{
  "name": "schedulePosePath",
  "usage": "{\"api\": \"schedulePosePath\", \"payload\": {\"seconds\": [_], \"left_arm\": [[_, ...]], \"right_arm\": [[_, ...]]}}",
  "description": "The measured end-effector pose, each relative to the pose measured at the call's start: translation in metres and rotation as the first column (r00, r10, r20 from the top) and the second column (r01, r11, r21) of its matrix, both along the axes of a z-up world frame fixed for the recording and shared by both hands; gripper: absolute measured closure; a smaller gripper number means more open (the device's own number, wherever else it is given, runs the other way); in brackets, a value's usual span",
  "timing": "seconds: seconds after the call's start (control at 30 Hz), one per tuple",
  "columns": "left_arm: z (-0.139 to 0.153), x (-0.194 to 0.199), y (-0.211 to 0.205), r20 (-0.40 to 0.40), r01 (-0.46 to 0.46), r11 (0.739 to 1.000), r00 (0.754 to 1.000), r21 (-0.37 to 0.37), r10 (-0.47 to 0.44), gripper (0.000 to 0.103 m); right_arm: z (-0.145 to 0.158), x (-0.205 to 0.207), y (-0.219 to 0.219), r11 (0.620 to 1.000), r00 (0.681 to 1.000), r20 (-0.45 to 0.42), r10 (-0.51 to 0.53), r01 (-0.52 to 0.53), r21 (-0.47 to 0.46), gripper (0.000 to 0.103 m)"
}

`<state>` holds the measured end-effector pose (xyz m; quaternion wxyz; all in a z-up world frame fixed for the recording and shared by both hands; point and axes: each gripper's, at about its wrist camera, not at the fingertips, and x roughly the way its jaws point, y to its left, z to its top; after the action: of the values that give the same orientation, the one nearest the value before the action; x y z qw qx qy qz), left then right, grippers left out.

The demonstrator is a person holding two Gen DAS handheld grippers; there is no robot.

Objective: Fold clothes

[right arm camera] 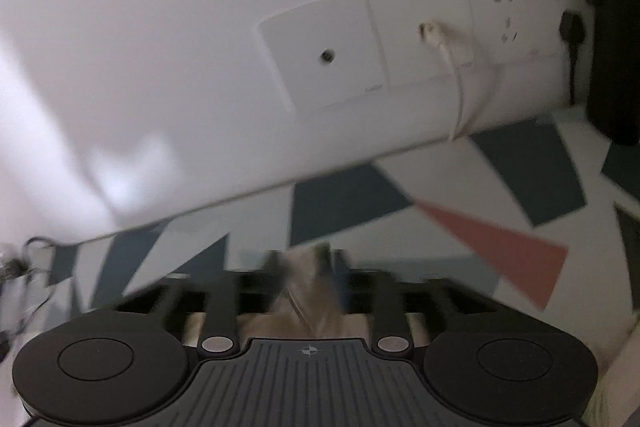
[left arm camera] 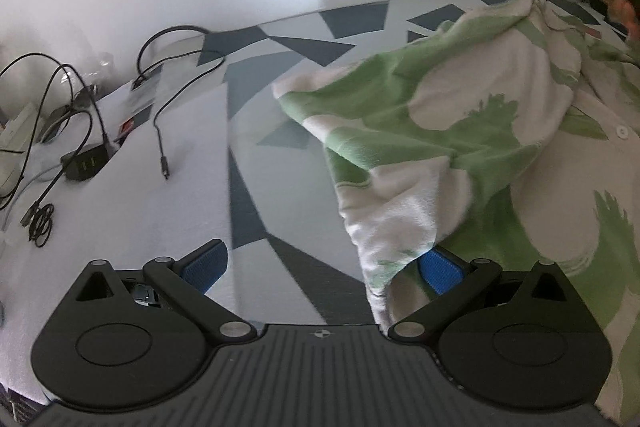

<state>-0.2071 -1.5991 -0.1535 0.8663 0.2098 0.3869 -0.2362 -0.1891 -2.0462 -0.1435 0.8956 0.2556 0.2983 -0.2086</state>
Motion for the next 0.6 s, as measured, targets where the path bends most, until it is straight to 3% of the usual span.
{"api": "schedulePosePath", "payload": {"seconds": [0.1, 0.23, 0.33, 0.47, 0.6], "left_arm": [[0.002, -0.001, 0.002, 0.024, -0.021, 0.999, 0.999, 0.025, 0.020, 0.000], [0.003, 0.003, 0.008, 0.024, -0.058, 0.998, 0.998, 0.018, 0.057, 0.000], [0.001, 0.005, 0.011, 0.011, -0.081, 0.997, 0.997, -0.004, 0.081, 0.000], [0.001, 0.003, 0.011, 0.031, -0.101, 0.995, 0.994, -0.001, 0.101, 0.000], [0.001, 0.005, 0.011, 0.040, -0.119, 0.993, 0.992, 0.008, 0.119, 0.000]], "right_arm": [[0.009, -0.017, -0.012, 0.999, 0.999, 0.037, -0.028, 0.026, 0.037, 0.060], [0.010, -0.063, -0.018, 0.980, 0.997, 0.082, -0.004, -0.012, 0.198, 0.060], [-0.007, -0.091, -0.010, 0.944, 0.997, 0.072, 0.007, -0.030, 0.329, 0.062], [-0.037, -0.096, 0.002, 0.908, 0.999, 0.033, -0.037, 0.020, 0.419, 0.068], [-0.051, -0.086, 0.009, 0.894, 0.995, 0.056, -0.084, 0.051, 0.444, 0.073]]}}
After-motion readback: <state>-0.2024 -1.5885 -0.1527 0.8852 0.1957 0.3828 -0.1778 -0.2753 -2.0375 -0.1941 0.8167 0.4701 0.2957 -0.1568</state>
